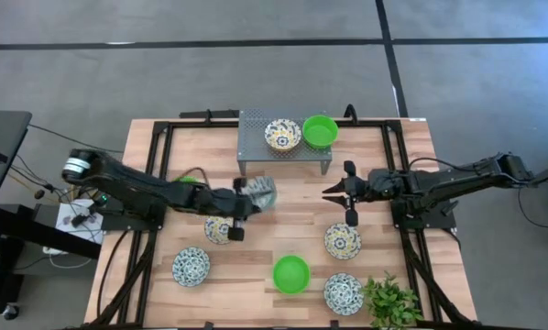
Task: Pick & Place Mini bowls
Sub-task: Put the blue patterned bowl on the shelf, then stack the left yellow patterned bowl on the yellow patterned bowl on the shelf
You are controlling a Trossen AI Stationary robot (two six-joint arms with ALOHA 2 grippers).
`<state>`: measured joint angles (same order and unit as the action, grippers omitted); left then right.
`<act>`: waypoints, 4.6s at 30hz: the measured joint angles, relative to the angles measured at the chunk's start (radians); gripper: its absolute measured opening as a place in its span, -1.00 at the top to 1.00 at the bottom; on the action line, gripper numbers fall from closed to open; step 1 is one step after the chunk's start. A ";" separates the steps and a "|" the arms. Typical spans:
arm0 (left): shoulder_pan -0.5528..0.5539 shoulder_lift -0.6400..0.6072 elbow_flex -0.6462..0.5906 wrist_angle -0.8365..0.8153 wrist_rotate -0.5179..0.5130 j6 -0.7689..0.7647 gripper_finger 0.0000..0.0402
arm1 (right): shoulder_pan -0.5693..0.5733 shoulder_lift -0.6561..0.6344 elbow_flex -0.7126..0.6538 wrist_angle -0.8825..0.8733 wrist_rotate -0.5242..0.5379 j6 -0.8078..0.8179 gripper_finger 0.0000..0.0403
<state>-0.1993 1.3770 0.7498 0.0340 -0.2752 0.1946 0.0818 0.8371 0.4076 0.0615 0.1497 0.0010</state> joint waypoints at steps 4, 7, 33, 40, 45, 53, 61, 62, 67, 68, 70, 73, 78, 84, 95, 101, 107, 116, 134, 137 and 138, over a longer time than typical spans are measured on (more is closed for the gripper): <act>0.021 -0.131 0.000 -0.063 -0.116 0.077 0.90 | 0.000 0.000 0.000 -0.001 0.000 0.000 0.66; 0.069 -0.200 0.000 -0.085 -0.131 0.124 0.90 | 0.000 0.000 0.000 -0.001 0.000 -0.002 0.66; 0.482 -0.141 0.000 -0.055 0.024 0.246 0.90 | -0.064 0.000 0.000 0.004 0.004 -0.011 0.66; 0.505 -0.103 0.000 -0.050 0.022 0.243 0.89 | -0.070 0.000 0.000 0.004 0.002 -0.026 0.66; 0.505 -0.089 0.000 -0.026 0.021 0.248 0.87 | -0.070 0.000 0.000 0.004 0.001 -0.026 0.66; 0.504 -0.089 0.001 -0.006 0.021 0.280 0.75 | -0.069 0.000 0.000 0.004 0.001 -0.026 0.66; 0.504 -0.089 0.001 -0.003 0.010 0.280 0.62 | -0.069 0.000 0.000 0.004 0.000 -0.026 0.66; 0.504 -0.089 0.001 -0.002 0.005 0.280 0.61 | -0.069 0.000 0.000 0.004 0.000 -0.026 0.66; 0.504 -0.089 0.001 0.007 -0.067 0.281 0.55 | -0.069 0.000 0.000 0.004 0.000 -0.026 0.66; 0.507 -0.089 0.001 0.007 -0.071 0.281 0.54 | -0.069 0.000 0.000 0.004 0.000 -0.026 0.66; 0.510 -0.089 0.001 0.010 -0.072 0.281 0.53 | -0.069 0.000 0.000 0.004 0.000 -0.026 0.66; 0.510 -0.089 0.001 0.012 -0.070 0.280 0.51 | -0.069 0.000 0.000 0.004 0.000 -0.026 0.66; 0.510 -0.089 0.001 0.012 -0.026 0.280 0.48 | -0.069 0.000 0.000 0.004 0.000 -0.026 0.66; 0.510 -0.089 0.001 0.018 -0.024 0.280 0.40 | -0.069 0.000 0.000 0.004 -0.002 -0.027 0.66; 0.482 -0.123 0.001 0.036 -0.118 0.305 0.12 | -0.069 0.000 0.000 0.004 -0.002 -0.027 0.66; 0.418 -0.199 0.001 0.035 -0.117 0.306 0.02 | -0.069 0.000 0.000 0.003 -0.002 -0.027 0.66; 0.323 -0.259 0.001 0.034 -0.099 0.264 -0.01 | -0.069 0.001 0.000 0.003 -0.002 -0.027 0.66; 0.132 -0.254 0.001 -0.089 0.047 0.099 -0.01 | -0.068 0.001 0.000 0.003 -0.018 0.036 0.66; -0.243 -0.238 0.000 -0.419 0.127 -0.720 0.01 | -0.043 0.274 0.071 0.044 -0.039 0.157 0.66; -0.287 -0.214 -0.016 -0.415 0.121 -0.773 0.02 | -0.043 0.325 0.105 0.047 -0.050 0.127 0.66; -0.298 -0.203 -0.024 -0.416 0.119 -0.776 0.02 | -0.043 0.341 0.116 0.048 -0.048 0.099 0.66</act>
<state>-0.4969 1.1739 0.7261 -0.3823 -0.1560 -0.5816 0.0391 1.1781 0.5231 0.1092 0.1019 0.1001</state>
